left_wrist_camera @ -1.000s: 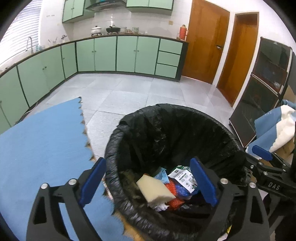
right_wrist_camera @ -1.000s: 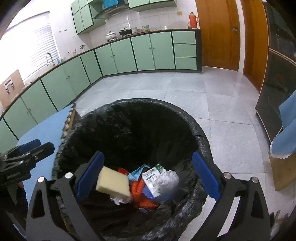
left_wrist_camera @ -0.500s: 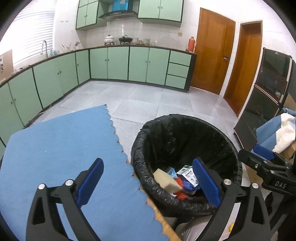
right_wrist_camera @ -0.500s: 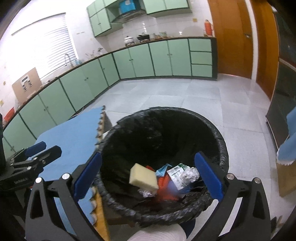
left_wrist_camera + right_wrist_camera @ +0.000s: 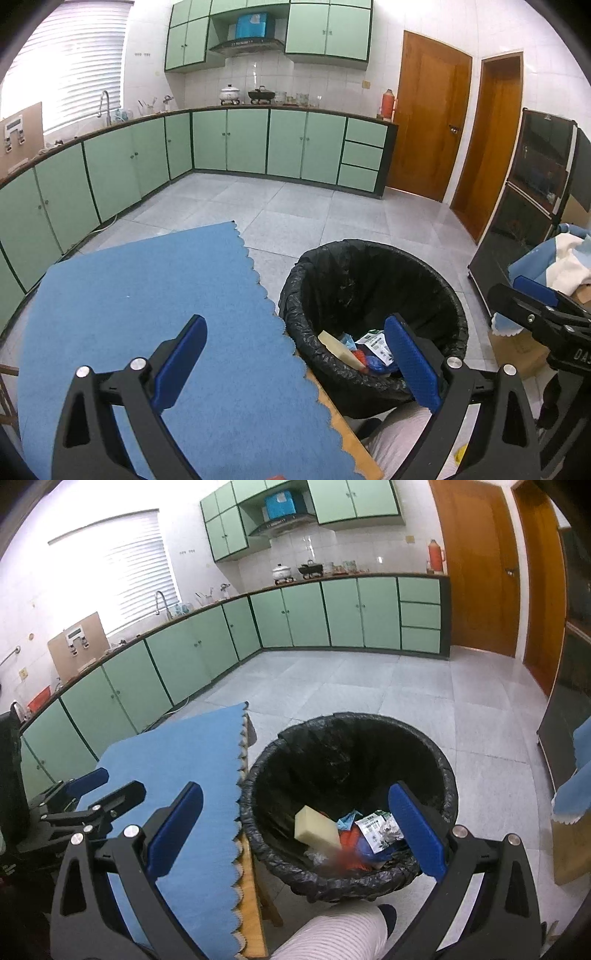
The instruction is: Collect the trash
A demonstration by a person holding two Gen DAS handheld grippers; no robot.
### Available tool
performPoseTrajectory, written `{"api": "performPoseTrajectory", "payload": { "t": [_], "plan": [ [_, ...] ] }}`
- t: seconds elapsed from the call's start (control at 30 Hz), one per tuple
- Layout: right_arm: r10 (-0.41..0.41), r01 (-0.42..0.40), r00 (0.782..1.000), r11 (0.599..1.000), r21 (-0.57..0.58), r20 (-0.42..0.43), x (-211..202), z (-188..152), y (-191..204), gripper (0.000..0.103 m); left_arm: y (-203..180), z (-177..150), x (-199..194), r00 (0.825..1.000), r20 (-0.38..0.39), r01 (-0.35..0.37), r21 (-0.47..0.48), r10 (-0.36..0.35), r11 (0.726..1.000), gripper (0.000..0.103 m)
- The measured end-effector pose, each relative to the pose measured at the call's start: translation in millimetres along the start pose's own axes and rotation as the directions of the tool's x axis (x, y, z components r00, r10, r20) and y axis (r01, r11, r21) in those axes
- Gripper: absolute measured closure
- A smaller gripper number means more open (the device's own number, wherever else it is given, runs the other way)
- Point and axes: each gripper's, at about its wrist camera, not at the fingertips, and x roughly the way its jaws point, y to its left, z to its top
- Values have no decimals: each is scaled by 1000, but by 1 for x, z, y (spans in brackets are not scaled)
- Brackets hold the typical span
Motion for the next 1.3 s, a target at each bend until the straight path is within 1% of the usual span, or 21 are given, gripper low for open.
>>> {"api": "performPoseTrajectory", "payload": {
  "t": [0.2,0.47,0.87,1.3],
  "plan": [
    [-1,2,999,999,-34,32,-17,6,14,5,0,0,-22,1000,31,5,-4,-4,1000,8],
    [3,0,999,997,-74,42,-23,5,27,5,4,3,-40,998,67,-4,-13,4,1000,8],
    [6,-1,999,996,-92,46,-24,4,37,5,11,2,-50,996,91,-14,-29,17,999,8],
    [8,-4,999,995,-98,47,-23,3,40,5,12,2,-55,994,101,-29,-24,31,999,8]
  ]
}}
